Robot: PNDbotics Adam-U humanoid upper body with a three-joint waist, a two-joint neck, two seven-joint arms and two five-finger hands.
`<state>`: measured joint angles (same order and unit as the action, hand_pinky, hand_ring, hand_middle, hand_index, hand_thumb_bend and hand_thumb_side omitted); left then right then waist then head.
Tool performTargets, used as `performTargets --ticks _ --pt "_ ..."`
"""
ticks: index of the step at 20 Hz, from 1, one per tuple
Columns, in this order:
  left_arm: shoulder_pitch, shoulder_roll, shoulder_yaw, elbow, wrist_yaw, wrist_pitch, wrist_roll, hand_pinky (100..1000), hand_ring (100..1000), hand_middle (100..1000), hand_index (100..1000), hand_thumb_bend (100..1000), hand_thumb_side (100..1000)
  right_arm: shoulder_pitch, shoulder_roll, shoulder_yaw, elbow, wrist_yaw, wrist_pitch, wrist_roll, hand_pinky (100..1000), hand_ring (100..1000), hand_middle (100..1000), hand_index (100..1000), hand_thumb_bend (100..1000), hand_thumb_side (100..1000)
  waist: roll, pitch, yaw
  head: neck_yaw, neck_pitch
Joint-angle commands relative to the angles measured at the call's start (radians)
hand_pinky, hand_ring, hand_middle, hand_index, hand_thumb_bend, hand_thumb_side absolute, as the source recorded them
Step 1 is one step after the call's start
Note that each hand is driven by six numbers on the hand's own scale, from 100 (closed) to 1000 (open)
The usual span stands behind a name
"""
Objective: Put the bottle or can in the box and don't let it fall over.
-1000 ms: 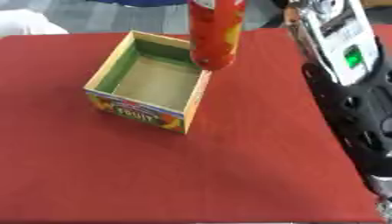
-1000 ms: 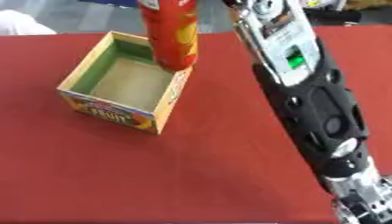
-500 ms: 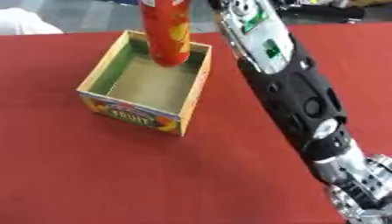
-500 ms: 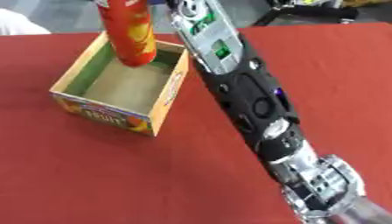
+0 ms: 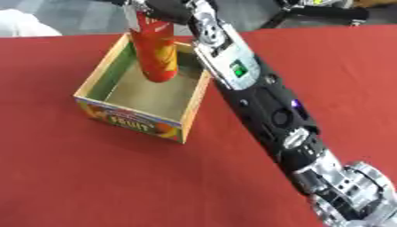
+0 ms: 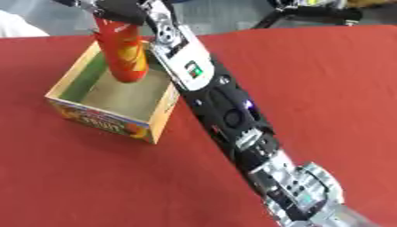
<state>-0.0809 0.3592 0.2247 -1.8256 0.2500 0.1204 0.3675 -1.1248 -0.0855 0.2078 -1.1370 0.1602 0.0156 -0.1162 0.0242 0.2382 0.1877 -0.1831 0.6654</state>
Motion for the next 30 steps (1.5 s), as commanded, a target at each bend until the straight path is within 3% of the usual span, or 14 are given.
performTargets --ticks 1,7,18,22,23,24,25,26,30 --pt "-0.008 0.017 0.005 -0.019 0.000 -0.001 0.000 719 826 757 789 431 774 -0.012 -0.006 -0.018 0.006 0.050 0.000 0.017 782 850 934 903 1000 541 0.004 -0.012 -0.001 0.007 -0.008" --pt "-0.007 0.017 0.005 -0.018 0.000 0.000 0.000 719 826 756 789 430 774 -0.003 -0.011 -0.029 0.002 0.083 0.013 0.019 779 846 927 893 1000 541 0.008 -0.019 -0.010 0.011 -0.004" --pt "0.006 0.020 0.007 -0.015 -0.001 -0.001 0.002 719 826 756 789 432 772 0.017 -0.057 -0.029 -0.067 0.045 0.035 0.017 754 802 866 852 1000 541 0.015 -0.044 -0.031 0.022 0.013" --pt "0.014 0.023 0.009 -0.014 -0.002 -0.002 0.004 719 825 755 789 432 771 0.042 -0.105 -0.022 -0.144 0.008 0.063 0.024 738 758 825 824 1000 541 0.017 -0.057 -0.044 0.029 0.021" --pt "0.016 0.024 0.009 -0.014 -0.002 -0.002 0.005 719 825 755 789 432 771 0.050 -0.120 -0.021 -0.167 -0.001 0.071 0.024 737 753 822 822 1000 589 0.017 -0.060 -0.047 0.031 0.023" --pt "0.017 0.024 0.009 -0.013 -0.002 -0.002 0.005 719 825 755 789 432 771 0.058 -0.133 -0.020 -0.189 -0.011 0.078 0.026 736 750 819 821 1000 541 0.018 -0.062 -0.050 0.032 0.024" --pt "0.020 0.025 0.010 -0.013 -0.003 -0.002 0.006 719 825 755 789 446 769 0.068 -0.151 -0.019 -0.212 -0.020 0.086 0.029 736 747 817 820 1000 585 0.019 -0.066 -0.054 0.034 0.026" --pt "0.022 0.026 0.010 -0.012 -0.003 -0.002 0.006 719 825 755 789 432 771 0.079 -0.169 -0.018 -0.235 -0.028 0.095 0.035 736 747 816 820 1000 541 0.020 -0.068 -0.057 0.036 0.028" --pt "0.030 0.029 0.013 -0.011 -0.004 -0.003 0.009 719 825 754 789 433 771 0.146 -0.248 -0.022 -0.321 -0.071 0.128 0.051 733 738 812 817 1000 541 0.022 -0.077 -0.072 0.052 0.036"
